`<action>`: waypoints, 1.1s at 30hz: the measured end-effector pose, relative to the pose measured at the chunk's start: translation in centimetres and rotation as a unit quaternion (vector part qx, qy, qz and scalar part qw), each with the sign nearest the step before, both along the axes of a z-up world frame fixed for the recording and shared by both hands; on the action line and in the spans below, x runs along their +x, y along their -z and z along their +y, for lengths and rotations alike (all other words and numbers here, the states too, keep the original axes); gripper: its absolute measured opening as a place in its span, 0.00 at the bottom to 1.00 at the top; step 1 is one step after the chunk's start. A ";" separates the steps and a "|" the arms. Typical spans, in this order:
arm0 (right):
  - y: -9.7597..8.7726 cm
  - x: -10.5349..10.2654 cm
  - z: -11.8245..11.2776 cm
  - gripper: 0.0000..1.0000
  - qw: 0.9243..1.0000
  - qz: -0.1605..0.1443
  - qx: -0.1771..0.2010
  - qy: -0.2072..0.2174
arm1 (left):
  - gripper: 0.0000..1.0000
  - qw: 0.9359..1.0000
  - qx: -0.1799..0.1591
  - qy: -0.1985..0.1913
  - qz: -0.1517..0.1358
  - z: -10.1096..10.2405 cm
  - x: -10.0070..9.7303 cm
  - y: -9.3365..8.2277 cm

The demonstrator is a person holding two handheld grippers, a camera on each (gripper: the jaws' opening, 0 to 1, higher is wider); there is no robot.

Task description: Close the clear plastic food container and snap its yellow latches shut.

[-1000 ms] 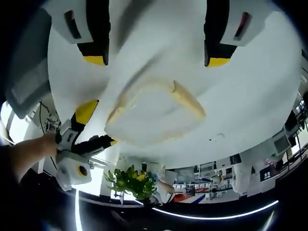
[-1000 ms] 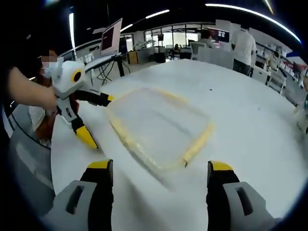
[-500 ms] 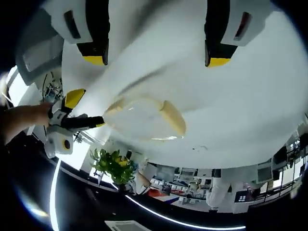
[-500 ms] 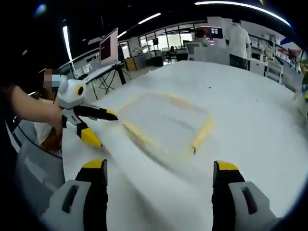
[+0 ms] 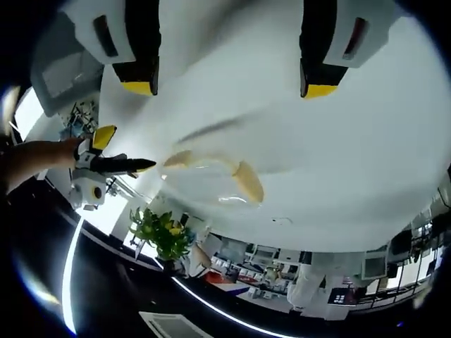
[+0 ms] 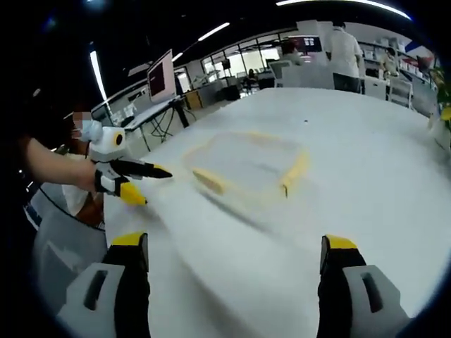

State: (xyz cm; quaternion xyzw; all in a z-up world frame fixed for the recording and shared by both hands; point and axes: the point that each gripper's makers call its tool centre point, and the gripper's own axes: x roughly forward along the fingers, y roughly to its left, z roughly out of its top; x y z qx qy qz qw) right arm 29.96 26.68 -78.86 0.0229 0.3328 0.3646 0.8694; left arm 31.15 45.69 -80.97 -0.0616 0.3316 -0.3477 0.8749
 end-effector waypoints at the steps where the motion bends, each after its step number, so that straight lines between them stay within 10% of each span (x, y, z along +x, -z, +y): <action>1: -0.1 -0.2 0.0 1.00 1.000 0.000 0.002 0.001 | 0.79 1.000 0.000 -0.001 0.000 0.1 -0.1 -0.1; 33: -6.8 -7.6 -3.9 0.99 0.990 -0.009 0.116 0.079 | 0.75 0.994 -0.048 -0.098 0.012 3.7 -7.5 -4.5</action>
